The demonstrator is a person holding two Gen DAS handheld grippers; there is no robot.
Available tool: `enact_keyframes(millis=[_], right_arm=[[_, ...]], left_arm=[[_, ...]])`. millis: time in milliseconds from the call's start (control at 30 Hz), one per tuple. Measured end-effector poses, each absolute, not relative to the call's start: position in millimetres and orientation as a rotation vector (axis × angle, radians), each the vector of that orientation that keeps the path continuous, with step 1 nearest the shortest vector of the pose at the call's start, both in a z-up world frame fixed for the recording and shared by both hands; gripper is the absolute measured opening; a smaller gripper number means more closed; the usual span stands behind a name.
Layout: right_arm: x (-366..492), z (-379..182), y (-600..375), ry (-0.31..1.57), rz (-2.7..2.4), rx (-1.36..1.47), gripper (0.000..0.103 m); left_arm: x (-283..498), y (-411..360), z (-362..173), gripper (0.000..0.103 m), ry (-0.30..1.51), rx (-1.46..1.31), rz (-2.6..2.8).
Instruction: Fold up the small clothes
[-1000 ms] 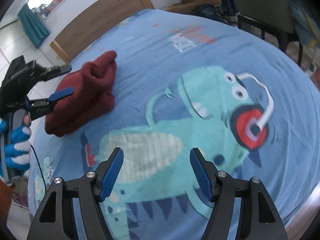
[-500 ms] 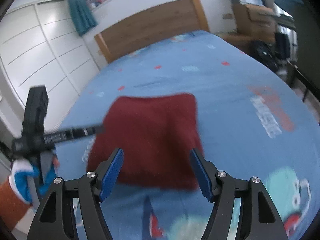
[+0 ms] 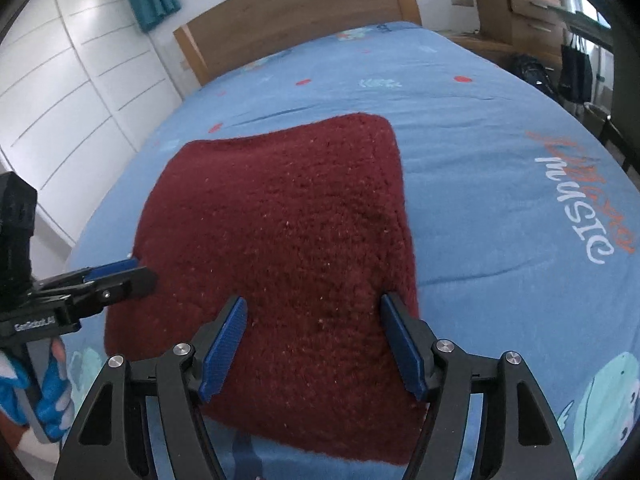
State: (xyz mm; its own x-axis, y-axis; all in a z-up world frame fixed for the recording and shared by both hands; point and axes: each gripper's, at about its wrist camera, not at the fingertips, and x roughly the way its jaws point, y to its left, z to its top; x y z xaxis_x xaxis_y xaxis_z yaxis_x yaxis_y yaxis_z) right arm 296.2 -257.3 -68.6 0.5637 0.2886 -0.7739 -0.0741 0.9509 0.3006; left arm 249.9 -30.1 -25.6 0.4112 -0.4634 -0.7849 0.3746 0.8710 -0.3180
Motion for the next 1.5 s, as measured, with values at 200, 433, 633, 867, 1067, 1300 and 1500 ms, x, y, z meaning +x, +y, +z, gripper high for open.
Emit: enact_keyframes(millis=[200,433,633,867,1067,1300,1500], right_arm=[[286.9,-69.3,-256.9,0.975,0.226,0.199,0.071],[275.4,-44.1,-257.2,0.958,0.204,0.186,0.071],[299.4,-29.3,-242.0,0.917,0.201,0.134,0.071],[303.4,-68.2,-243.6,0.956,0.186,0.152,0.071],[292.8,-67.8,-248.5,0.968,0.209,0.14,0.071],[275.4,-65.9,-251.1,0.984,0.207,0.137,0.071],[266.9,-65.0,-252.2,1.001,0.197,0.13,0.071]], left_arm=[[241.4,-25.8,-18.7,0.052,1.002,-0.084,-0.511],[232.7,-27.6,-8.0,0.052,0.929,-0.012,-0.442],[243.9,-30.0,-15.2,0.052,0.911,0.016,-0.417],[245.4,-35.3,-27.5,0.054,0.903,0.057,-0.422],[247.3,-33.1,-29.9,0.055,0.907,0.042,-0.425],[246.2,-32.6,-29.5,0.056,0.916,0.035,-0.423],[246.3,-28.7,-30.6,0.062,0.933,0.019,-0.415]])
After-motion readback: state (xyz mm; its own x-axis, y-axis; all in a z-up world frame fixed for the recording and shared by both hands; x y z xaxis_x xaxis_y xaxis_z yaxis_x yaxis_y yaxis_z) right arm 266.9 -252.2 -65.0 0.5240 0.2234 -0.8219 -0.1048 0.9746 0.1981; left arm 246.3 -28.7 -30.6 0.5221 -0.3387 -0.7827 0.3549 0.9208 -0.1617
